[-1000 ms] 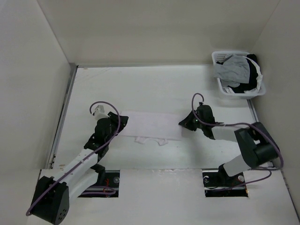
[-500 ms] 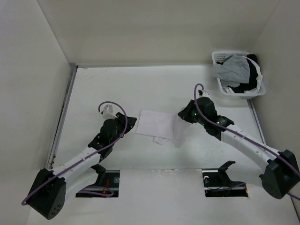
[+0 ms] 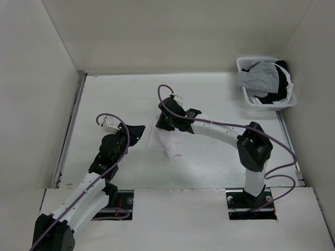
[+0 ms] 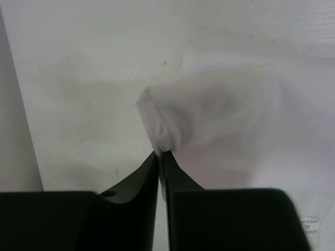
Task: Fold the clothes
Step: Fold the tank top
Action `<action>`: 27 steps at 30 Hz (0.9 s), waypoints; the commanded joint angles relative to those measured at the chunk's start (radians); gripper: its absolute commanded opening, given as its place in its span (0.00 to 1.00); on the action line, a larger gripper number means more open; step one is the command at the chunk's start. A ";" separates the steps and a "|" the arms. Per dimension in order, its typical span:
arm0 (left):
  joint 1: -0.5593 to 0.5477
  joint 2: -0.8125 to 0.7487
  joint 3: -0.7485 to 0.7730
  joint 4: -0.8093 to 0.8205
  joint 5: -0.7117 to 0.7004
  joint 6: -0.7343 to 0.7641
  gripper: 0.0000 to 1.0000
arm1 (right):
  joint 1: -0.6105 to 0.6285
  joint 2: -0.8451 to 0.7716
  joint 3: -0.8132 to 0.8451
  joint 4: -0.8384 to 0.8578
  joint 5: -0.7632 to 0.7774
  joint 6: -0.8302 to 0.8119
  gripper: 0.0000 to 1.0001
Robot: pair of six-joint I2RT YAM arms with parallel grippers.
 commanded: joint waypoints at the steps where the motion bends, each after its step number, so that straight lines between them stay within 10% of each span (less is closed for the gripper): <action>1: 0.071 -0.053 0.007 -0.019 0.097 -0.008 0.29 | 0.033 0.077 0.084 -0.033 0.049 0.125 0.34; 9: 0.065 -0.024 0.015 0.003 0.130 -0.014 0.29 | 0.081 -0.111 -0.089 0.095 0.096 0.068 0.56; 16: -0.097 0.240 0.137 0.104 0.094 0.047 0.29 | 0.038 -0.280 -0.421 0.266 0.041 0.013 0.05; 21: -0.143 0.260 0.152 0.115 -0.016 0.063 0.08 | 0.032 -0.172 -0.415 0.420 -0.083 -0.104 0.00; 27: -0.117 0.113 0.118 0.027 -0.084 0.083 0.06 | 0.001 -0.046 -0.351 0.533 -0.115 -0.142 0.00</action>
